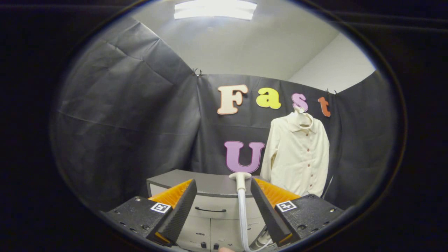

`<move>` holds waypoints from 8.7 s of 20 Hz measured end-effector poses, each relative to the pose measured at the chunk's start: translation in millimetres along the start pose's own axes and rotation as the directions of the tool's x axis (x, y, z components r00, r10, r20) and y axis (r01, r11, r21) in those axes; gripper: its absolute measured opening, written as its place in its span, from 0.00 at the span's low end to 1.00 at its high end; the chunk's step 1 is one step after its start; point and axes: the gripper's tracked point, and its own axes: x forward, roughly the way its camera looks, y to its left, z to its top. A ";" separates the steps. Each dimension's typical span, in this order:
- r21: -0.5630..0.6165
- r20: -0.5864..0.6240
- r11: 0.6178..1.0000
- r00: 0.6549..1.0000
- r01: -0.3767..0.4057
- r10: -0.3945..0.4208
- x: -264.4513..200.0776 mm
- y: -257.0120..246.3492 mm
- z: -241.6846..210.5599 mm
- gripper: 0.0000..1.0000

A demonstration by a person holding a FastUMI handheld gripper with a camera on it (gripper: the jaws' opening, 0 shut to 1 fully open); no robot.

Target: Iron the clothes twice with a garment steamer, once on the left side and once on the right side.

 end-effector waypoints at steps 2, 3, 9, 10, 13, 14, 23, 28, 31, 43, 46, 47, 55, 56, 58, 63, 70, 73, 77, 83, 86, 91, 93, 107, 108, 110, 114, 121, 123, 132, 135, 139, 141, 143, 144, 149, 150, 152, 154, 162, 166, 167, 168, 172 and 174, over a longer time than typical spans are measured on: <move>0.001 -0.003 1.000 1.000 -0.003 0.003 -0.3 0.3 -0.9 0.93; 0.001 -0.003 1.000 1.000 -0.004 0.004 -0.3 0.9 -0.9 0.93; 0.004 -0.005 1.000 1.000 -0.010 0.010 -2.6 4.6 -2.5 0.94; 0.003 -0.006 1.000 1.000 -0.012 0.012 -2.9 5.2 -2.6 0.94; 0.000 -0.007 1.000 1.000 -0.010 0.010 -3.8 4.8 -3.6 0.94; -0.001 -0.009 1.000 1.000 -0.010 0.010 -4.1 5.1 -4.2 0.94; -0.004 -0.014 1.000 1.000 -0.009 0.009 -1.5 3.6 -7.5 0.94; -0.013 -0.019 1.000 1.000 -0.001 0.001 13.7 -1.7 -11.9 0.94; -0.001 -0.020 1.000 1.000 0.003 -0.003 31.7 -7.2 -16.5 0.94; 0.055 -0.109 0.998 0.994 0.013 -0.007 127.6 -41.4 -39.9 0.94; 0.064 -0.127 0.998 0.992 0.026 -0.017 150.3 -48.9 -49.0 0.94; 0.070 -0.140 0.997 0.990 0.028 -0.018 158.1 -50.8 -55.0 0.94; 0.087 -0.199 0.996 0.980 0.032 -0.014 209.9 -51.0 -85.0 0.94; 0.073 -0.214 0.997 0.977 0.034 -0.017 213.8 -49.9 -89.9 0.94; 0.051 -0.246 0.998 0.969 0.033 -0.020 227.3 -48.2 -102.6 0.93; 0.035 -0.347 0.999 0.938 0.034 -0.020 259.2 -43.5 -136.5 0.91; 0.010 -0.429 0.999 0.902 0.053 -0.043 277.3 -40.0 -171.7 0.83; -0.020 -0.450 1.000 0.893 0.019 -0.027 279.4 -36.6 -180.2 0.81; 0.072 -0.459 0.997 0.888 0.031 0.005 272.2 -35.7 -192.8 0.70; 0.227 -0.413 0.974 0.907 0.018 0.079 270.4 -39.0 -190.4 0.42; 0.287 -0.358 0.958 0.925 -0.018 0.125 270.6 -34.9 -181.1 0.41; 0.262 -0.211 0.962 0.968 -0.080 0.138 256.6 -44.6 -135.6 0.40; 0.222 -0.159 0.968 0.976 -0.114 0.151 248.1 -50.2 -115.8 0.39; 0.166 0.077 0.986 0.997 -0.019 0.007 216.6 -182.8 -40.4 0.39; 0.174 0.100 0.985 0.995 -0.015 -0.003 219.3 -193.0 -34.3 0.39; 0.169 0.120 0.986 0.993 -0.011 -0.009 219.2 -209.2 -31.4 0.39; 0.174 0.147 0.985 0.989 0.000 -0.026 228.4 -242.4 -32.1 0.39; 0.255 0.122 0.966 0.990 0.035 -0.068 250.2 -291.2 -72.0 0.39; 0.295 0.092 0.955 0.994 0.033 -0.063 252.1 -294.4 -93.3 0.39; 0.326 0.038 0.945 0.999 0.024 -0.038 245.9 -295.1 -153.9 0.39; 0.344 -0.007 0.939 1.000 0.020 -0.019 236.8 -288.6 -182.6 0.39; 0.344 -0.061 0.939 0.998 0.024 -0.003 223.8 -284.4 -214.3 0.39; 0.349 -0.084 0.937 0.996 0.030 -0.001 216.7 -283.4 -228.5 0.39; 0.369 -0.102 0.929 0.995 0.032 0.006 209.0 -282.9 -242.4 0.39; 0.381 -0.116 0.924 0.993 0.031 0.014 206.0 -281.3 -250.0 0.39; 0.403 -0.167 0.915 0.985 0.036 0.035 190.8 -277.2 -278.6 0.39; 0.405 -0.179 0.913 0.983 0.037 0.040 188.7 -276.4 -284.1 0.39; 0.410 -0.206 0.911 0.977 0.041 0.049 182.8 -274.4 -296.9 0.39; 0.407 -0.228 0.912 0.972 0.047 0.052 174.1 -274.6 -306.1 0.39; 0.412 -0.310 0.908 0.949 0.073 0.064 143.5 -277.9 -340.8 0.39; 0.400 -0.333 0.913 0.941 0.082 0.061 124.9 -284.9 -344.2 0.39; 0.395 -0.336 0.915 0.940 0.084 0.059 120.0 -287.8 -343.4 0.39; 0.395 -0.333 0.914 0.941 0.088 0.053 115.9 -291.8 -340.1 0.39; 0.376 -0.329 0.919 0.944 0.120 0.011 99.9 -314.3 -322.0 0.38; 0.398 -0.314 0.908 0.950 0.133 -0.001 93.1 -324.1 -304.5 0.38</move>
